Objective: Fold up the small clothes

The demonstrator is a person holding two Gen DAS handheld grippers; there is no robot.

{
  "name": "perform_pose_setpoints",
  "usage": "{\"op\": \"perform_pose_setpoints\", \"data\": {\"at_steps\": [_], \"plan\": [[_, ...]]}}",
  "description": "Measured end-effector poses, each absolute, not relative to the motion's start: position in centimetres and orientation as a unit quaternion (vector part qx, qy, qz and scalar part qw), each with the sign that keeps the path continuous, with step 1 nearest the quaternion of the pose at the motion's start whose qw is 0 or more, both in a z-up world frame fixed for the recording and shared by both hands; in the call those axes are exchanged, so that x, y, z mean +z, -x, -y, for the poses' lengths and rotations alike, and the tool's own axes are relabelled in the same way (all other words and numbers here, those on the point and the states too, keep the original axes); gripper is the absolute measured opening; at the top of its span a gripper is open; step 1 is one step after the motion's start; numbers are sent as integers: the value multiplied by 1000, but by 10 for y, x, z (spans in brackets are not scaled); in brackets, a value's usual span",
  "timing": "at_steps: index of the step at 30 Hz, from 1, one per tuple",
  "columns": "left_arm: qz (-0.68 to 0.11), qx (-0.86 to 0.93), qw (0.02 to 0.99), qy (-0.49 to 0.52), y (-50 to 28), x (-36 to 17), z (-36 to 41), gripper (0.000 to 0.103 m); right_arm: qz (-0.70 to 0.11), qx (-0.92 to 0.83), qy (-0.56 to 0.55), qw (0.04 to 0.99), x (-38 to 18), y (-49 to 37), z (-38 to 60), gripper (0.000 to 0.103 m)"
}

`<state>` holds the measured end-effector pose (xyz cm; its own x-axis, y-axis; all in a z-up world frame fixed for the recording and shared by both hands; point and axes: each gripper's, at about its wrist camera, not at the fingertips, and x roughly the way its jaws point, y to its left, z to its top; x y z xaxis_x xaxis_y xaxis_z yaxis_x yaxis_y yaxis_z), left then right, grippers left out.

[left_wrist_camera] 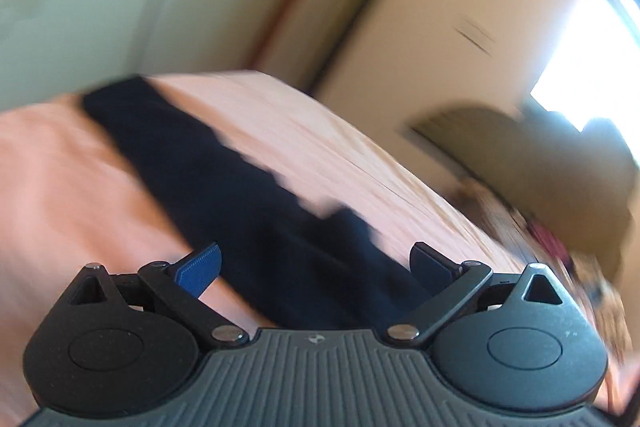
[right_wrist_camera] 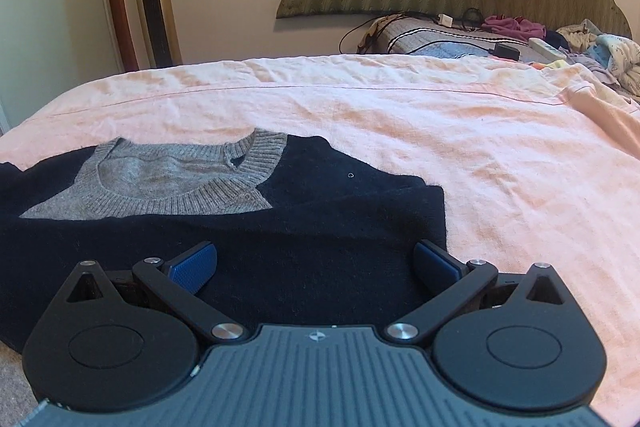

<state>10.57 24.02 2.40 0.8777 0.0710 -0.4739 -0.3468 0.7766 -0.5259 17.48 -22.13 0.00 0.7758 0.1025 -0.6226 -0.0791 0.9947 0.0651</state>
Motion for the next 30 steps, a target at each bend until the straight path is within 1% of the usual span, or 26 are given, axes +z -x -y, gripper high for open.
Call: {"op": "perform_pose_setpoints", "data": {"at_steps": [3,6,10,14,15,17,18,19,20,21,22,26,30], "plan": [[-221,173,869,408,-115,12,-316,102,-331,48,-19,942,0,-175,221,103],[-207,180,839,469,-122,-2,-360,101,-329,49,-23,943,1,-174,222,103],[-199,179,849,456,-139,-5,-374,101,-328,50,-26,943,1,-175,223,103],[-203,189,871,406,-160,-4,-364,100,-327,51,-28,943,1,-175,224,103],[-206,194,876,390,-164,-3,-361,96,-327,51,-28,943,1,-174,224,103],[-223,205,882,361,-169,-3,-358,55,-327,51,-29,943,1,-174,224,103],[-237,220,880,348,-172,-4,-356,23,-327,51,-30,943,1,-174,224,103],[-242,232,878,342,-170,-5,-357,18,-327,51,-30,943,1,-174,224,103],[-241,229,876,348,-169,-4,-358,17,-327,51,-30,943,1,-175,224,103],[-244,228,875,352,-167,-4,-360,10,-327,51,-30,943,1,-175,224,103],[-247,227,874,351,-166,-3,-360,6,-327,51,-30,943,1,-175,224,103],[-225,230,897,304,-159,17,-337,5,-326,51,-31,943,1,-175,223,103],[-192,172,940,222,-156,55,-273,4,-326,51,-33,944,1,-175,223,103]]}}
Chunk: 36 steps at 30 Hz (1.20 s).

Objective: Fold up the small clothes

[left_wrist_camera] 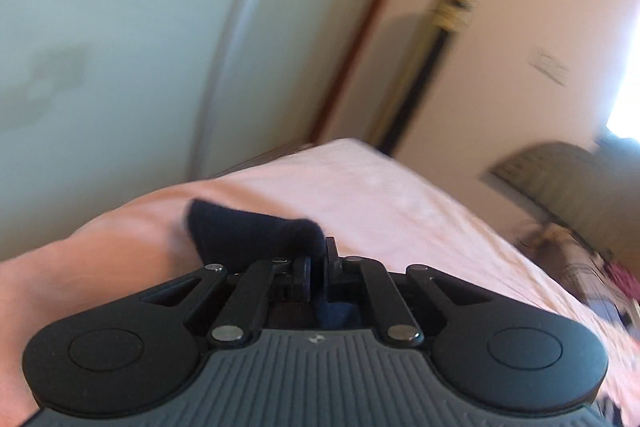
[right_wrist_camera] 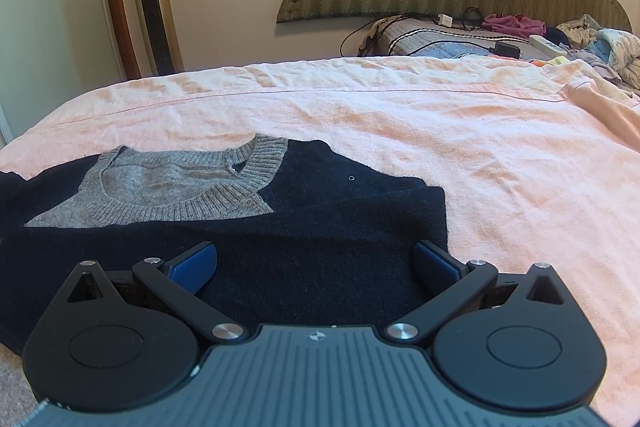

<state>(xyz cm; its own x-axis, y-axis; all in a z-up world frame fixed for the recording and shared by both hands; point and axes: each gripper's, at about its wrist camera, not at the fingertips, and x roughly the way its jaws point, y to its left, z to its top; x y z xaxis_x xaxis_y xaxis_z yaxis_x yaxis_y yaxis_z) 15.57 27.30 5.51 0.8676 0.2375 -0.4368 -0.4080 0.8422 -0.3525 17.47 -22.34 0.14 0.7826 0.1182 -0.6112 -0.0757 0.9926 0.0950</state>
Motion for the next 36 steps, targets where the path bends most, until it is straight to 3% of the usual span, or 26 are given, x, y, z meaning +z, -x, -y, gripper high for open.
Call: {"op": "perform_pose_setpoints", "data": {"at_steps": [4,10,12,14,15,16,17,18,25,28,32,36], "plan": [[-181,27,976,117,-145,77,-159,5,-325,52,-34,944,2,-175,223,103],[-327,-183,926,-38,-114,27,-6,9,-324,54,-40,944,2,-174,225,103],[-316,-172,931,-55,-91,19,3,14,-323,54,-42,944,2,-174,226,103],[-298,-171,938,-32,-73,18,-5,30,-323,55,-43,944,2,-174,226,103],[-293,-176,940,-13,-68,18,-12,55,-322,55,-45,944,2,-174,227,103],[-280,-174,944,5,-65,19,-20,88,-322,56,-46,944,2,-174,227,103],[-261,-162,951,23,-63,17,-28,98,-322,55,-45,944,2,-174,227,103],[-240,-146,959,42,-61,15,-37,101,-322,55,-45,944,2,-174,227,103],[-253,-85,941,208,-82,3,-86,101,-334,44,-32,941,12,-172,223,103],[-260,-80,930,248,-87,-3,-99,101,-325,91,-186,923,38,-155,231,103],[-265,-79,927,254,-88,-6,-102,101,-422,228,-308,821,30,-161,212,102],[-266,-81,927,253,-89,-8,-101,102,-462,228,-272,813,18,-166,181,86]]}}
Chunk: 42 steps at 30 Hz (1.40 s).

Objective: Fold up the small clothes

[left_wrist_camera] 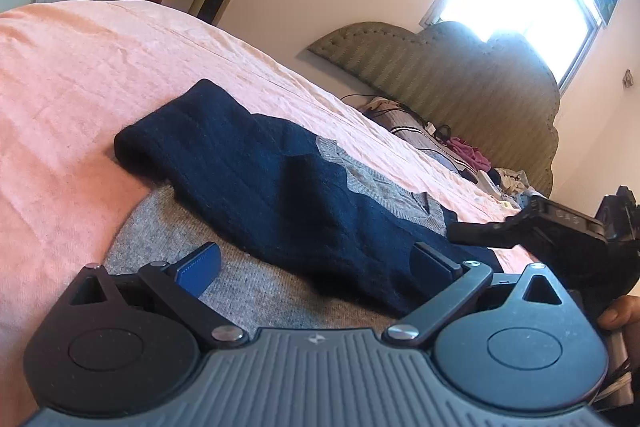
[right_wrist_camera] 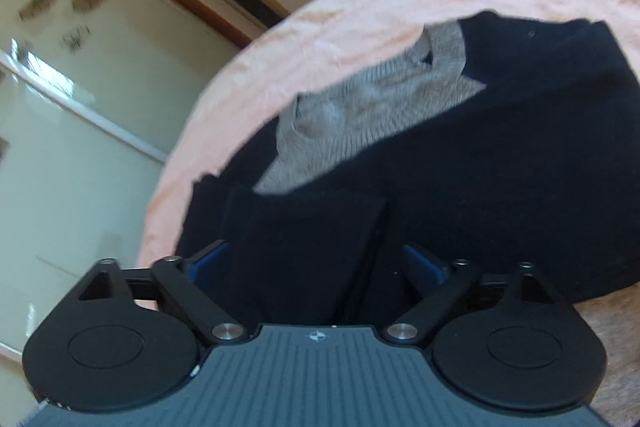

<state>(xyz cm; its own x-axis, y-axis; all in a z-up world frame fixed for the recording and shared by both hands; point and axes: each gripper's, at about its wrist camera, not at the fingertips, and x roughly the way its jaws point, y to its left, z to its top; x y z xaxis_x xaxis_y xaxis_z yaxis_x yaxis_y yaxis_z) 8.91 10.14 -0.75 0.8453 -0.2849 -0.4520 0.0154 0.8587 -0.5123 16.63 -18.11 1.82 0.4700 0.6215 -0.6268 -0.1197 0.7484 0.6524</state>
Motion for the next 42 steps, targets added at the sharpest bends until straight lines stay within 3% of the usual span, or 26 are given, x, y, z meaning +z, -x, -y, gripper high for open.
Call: {"op": "perform_pose_setpoints", "data": {"at_steps": [5,7,8,16,22,27,29,30,31,33,37,42], "plan": [[-266,-82,926,256,-90,-8,-103,102,-456,209,-216,837,22,-166,158,55],[-266,-83,925,258,-89,-8,-103,102,-452,199,-186,849,26,-167,156,19],[-266,-83,925,258,-89,-8,-103,102,-448,210,-188,848,29,-167,159,12],[-266,-83,925,258,-89,-9,-103,102,-400,199,-159,880,82,-172,220,12],[-266,-84,926,256,-89,-9,-103,102,-414,130,-165,886,67,-173,283,12],[-267,-83,926,254,-89,-9,-103,102,-424,131,-166,881,42,-173,280,12],[-268,-82,926,252,-89,-9,-102,102,-426,126,-171,880,34,-175,278,19],[-269,-78,927,250,-88,-7,-103,102,-426,117,-183,879,31,-175,280,29],[-269,-68,928,248,-87,-3,-105,102,-419,111,-201,879,31,-172,285,52],[-266,-61,929,251,-86,11,-116,102,-378,107,-219,893,39,-159,292,71],[-229,-34,938,257,-114,44,-151,102,-334,134,-186,914,52,-147,284,69],[-349,-26,901,258,-202,31,-166,101,-370,114,-113,915,31,-162,260,69]]}}
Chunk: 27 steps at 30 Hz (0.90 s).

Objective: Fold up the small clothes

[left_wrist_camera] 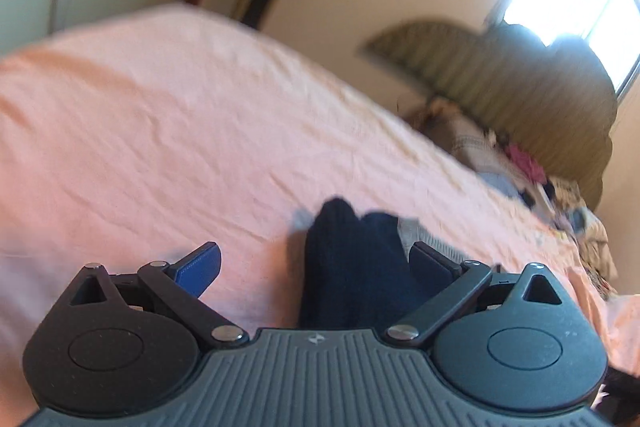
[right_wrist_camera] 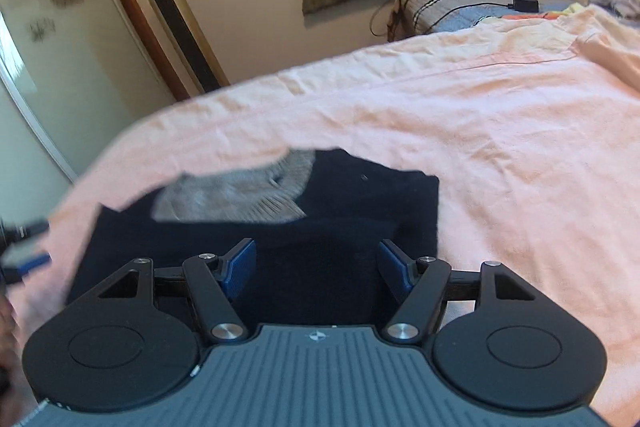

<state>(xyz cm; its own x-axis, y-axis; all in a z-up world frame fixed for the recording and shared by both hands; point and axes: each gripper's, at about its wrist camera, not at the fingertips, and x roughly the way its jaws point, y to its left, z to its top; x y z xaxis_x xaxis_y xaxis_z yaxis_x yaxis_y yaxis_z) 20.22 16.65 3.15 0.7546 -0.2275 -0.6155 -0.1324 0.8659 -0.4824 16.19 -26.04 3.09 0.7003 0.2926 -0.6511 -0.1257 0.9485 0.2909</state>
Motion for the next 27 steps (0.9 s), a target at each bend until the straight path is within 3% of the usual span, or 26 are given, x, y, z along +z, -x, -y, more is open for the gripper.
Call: {"op": "perform_pose_setpoints", "data": {"at_steps": [2,4,5,6,10,12,15,21,24,26,27], "plan": [[-370,-20,898,238,-218,22,-159,88,-372,117,-118,913,19,-164,260,70],[-388,-15,900,200,-228,14,-146,41,-342,135,-105,924,11,-157,259,78],[-382,-10,908,172,-229,13,-140,30,-327,150,-90,929,6,-152,256,82],[-388,-20,908,158,-232,12,-135,6,-318,157,-71,932,3,-148,251,89],[-331,-4,938,103,-218,26,-123,4,-326,160,-45,931,5,-151,240,100],[-293,5,950,107,-208,36,-127,4,-325,161,-49,931,5,-150,241,100],[-342,29,936,76,-220,14,-126,4,-322,166,-65,930,4,-150,246,101],[-319,56,946,2,-204,20,-104,9,-322,162,-60,931,4,-150,243,101],[-281,62,958,6,-178,44,-97,10,-306,127,-94,939,14,-144,251,94],[-240,7,970,27,-157,57,-90,30,-282,109,-150,941,28,-136,257,96],[-240,-21,970,28,-154,60,-82,68,-275,125,-159,940,33,-136,253,97]]}}
